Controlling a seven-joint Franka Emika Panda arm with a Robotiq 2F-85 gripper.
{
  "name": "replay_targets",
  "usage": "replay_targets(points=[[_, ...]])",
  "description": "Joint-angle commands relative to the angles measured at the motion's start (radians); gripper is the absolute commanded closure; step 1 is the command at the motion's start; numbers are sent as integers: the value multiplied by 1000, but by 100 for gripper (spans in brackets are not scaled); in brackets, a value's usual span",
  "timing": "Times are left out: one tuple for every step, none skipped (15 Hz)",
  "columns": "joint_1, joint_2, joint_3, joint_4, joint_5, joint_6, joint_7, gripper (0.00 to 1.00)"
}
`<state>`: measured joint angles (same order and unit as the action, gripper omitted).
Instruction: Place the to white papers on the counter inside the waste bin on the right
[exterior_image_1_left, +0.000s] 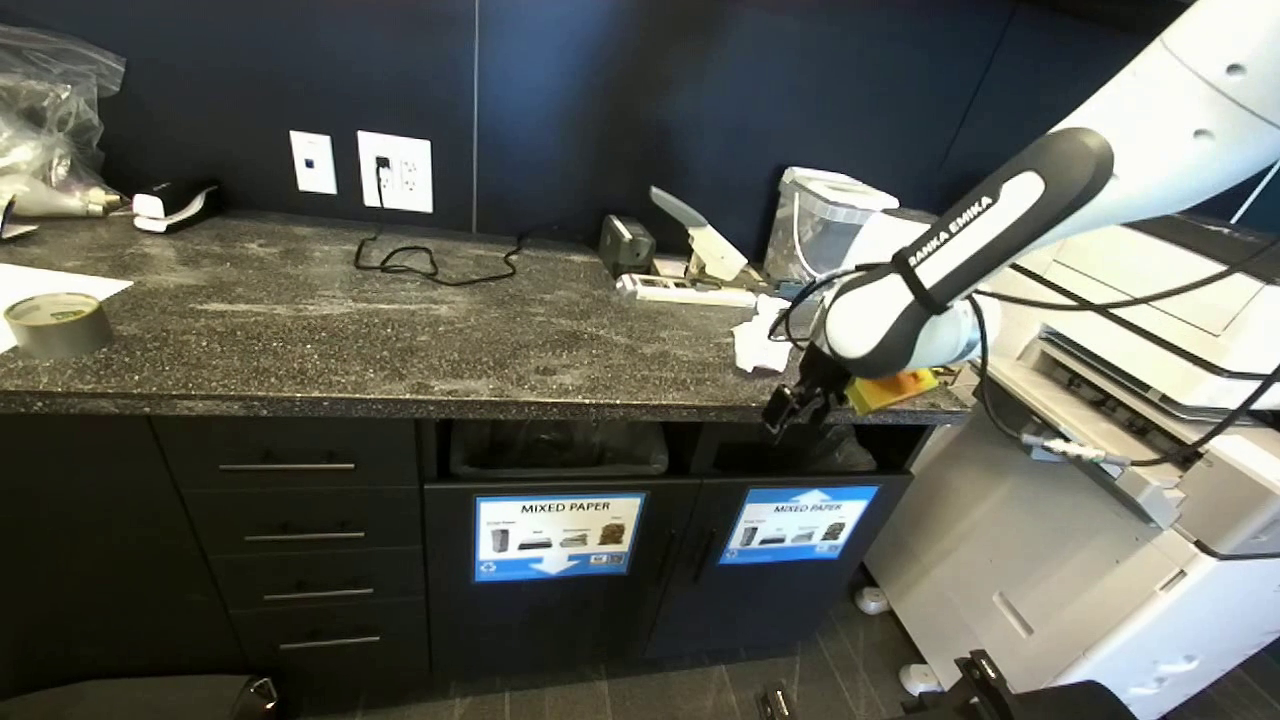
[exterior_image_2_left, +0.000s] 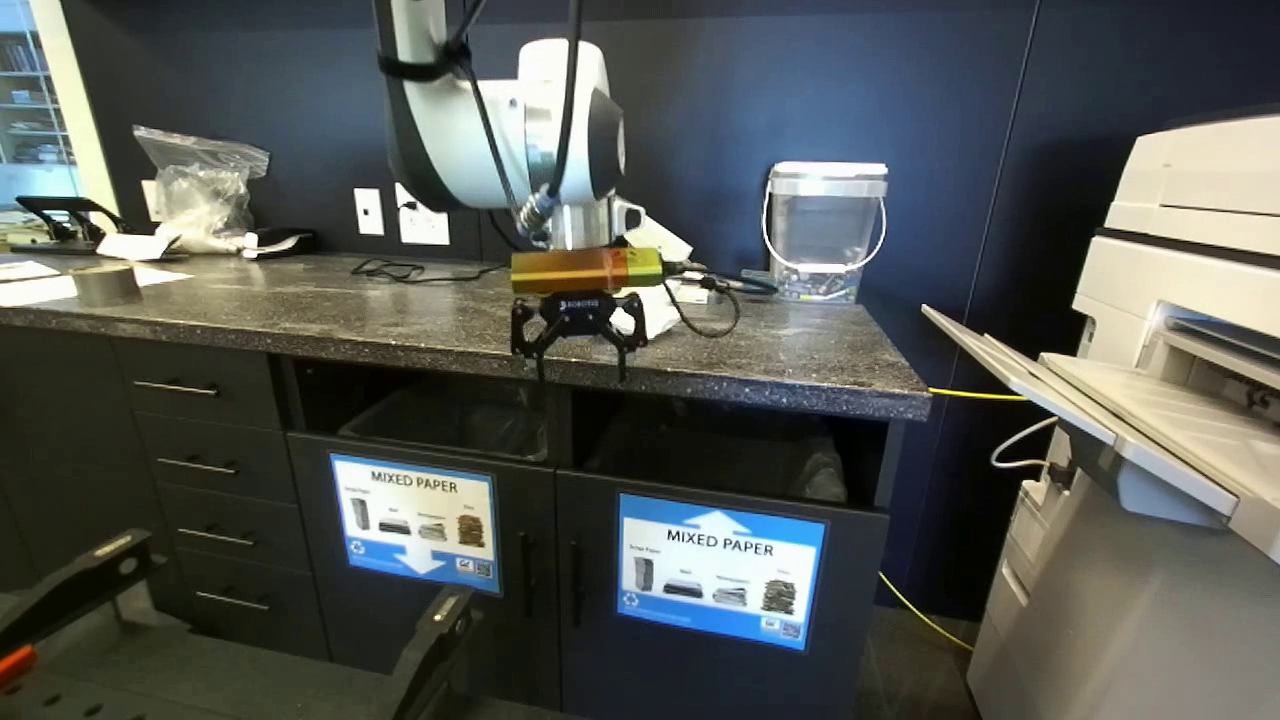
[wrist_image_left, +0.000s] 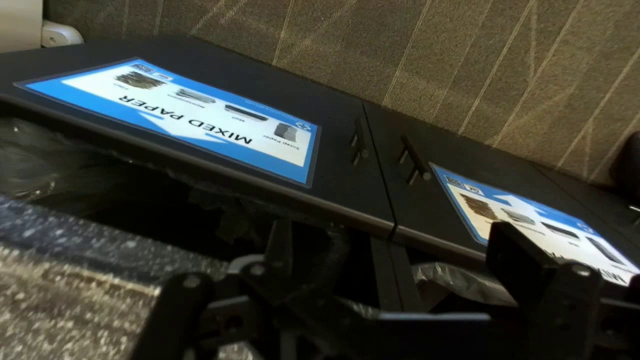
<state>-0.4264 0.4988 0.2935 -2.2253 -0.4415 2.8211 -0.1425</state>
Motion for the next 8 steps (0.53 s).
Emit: replay_targets(points=[[98,-114,-64,68,203,-141,-123,0],[118,-119,-94,113,237,-170,-137,0],[139,-120,-125,154,262,-197,-141,0],[175,-107,-161,185,264,-194,-118,0],[180,-93,-181,226,289,-203,-130,0],[183,-72,-197,268,315,-202,-138,0],[196,-51,-210,294,332,-192,-132,0],[203,-32,-220,314,347,-174,-126,0]])
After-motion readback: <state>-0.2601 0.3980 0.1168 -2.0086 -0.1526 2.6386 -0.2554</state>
